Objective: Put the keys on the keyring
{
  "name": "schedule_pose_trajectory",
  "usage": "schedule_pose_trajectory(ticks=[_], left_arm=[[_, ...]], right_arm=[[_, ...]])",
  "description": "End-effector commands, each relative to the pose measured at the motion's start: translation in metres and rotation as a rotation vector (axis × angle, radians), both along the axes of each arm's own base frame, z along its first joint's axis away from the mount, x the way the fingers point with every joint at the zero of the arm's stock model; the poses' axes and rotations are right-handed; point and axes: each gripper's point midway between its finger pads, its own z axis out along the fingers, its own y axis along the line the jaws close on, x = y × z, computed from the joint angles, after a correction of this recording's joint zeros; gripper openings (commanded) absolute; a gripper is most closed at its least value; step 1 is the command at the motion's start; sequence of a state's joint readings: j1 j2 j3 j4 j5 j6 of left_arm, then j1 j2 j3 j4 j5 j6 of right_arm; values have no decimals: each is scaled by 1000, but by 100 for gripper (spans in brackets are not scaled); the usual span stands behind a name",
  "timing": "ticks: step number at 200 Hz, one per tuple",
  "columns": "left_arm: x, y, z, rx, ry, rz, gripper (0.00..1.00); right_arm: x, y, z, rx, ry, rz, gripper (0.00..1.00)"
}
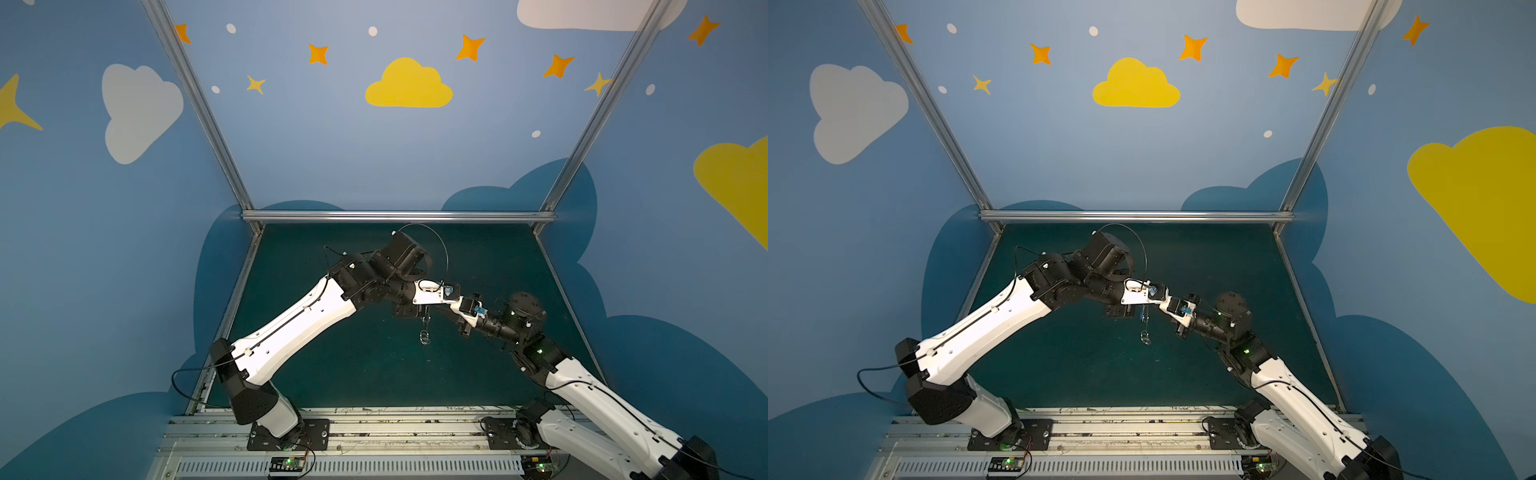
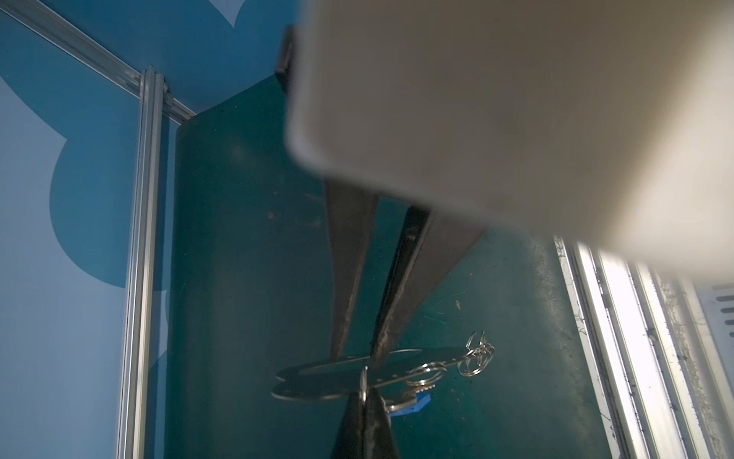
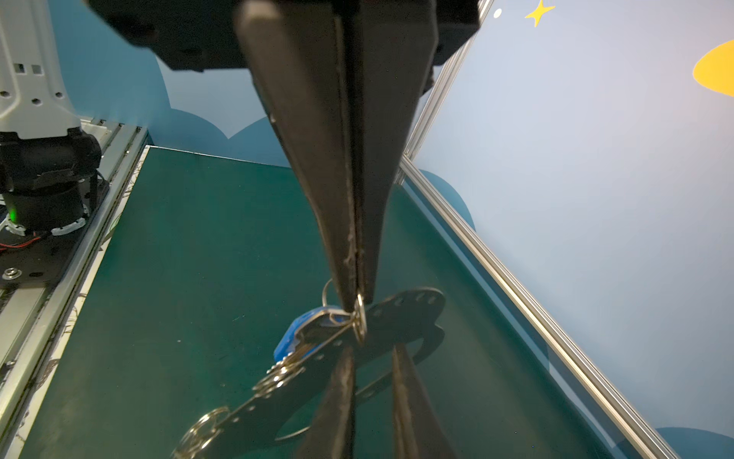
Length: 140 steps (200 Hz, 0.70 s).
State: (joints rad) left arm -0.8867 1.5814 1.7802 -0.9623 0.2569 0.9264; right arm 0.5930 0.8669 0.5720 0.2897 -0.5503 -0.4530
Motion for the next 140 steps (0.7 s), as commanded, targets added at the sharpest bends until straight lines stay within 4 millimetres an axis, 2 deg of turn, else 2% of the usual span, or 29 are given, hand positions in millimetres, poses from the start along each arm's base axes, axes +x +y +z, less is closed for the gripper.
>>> schedule_pose_trajectory(ticks=[1,140], left_arm=[[-1,-4,0,-8,17,0,3],[-5,-5,3,-37,27,0,3]], right_arm=[[-8,1,20,77,-42,29,18],[-14,7,26,116,0,80,0]])
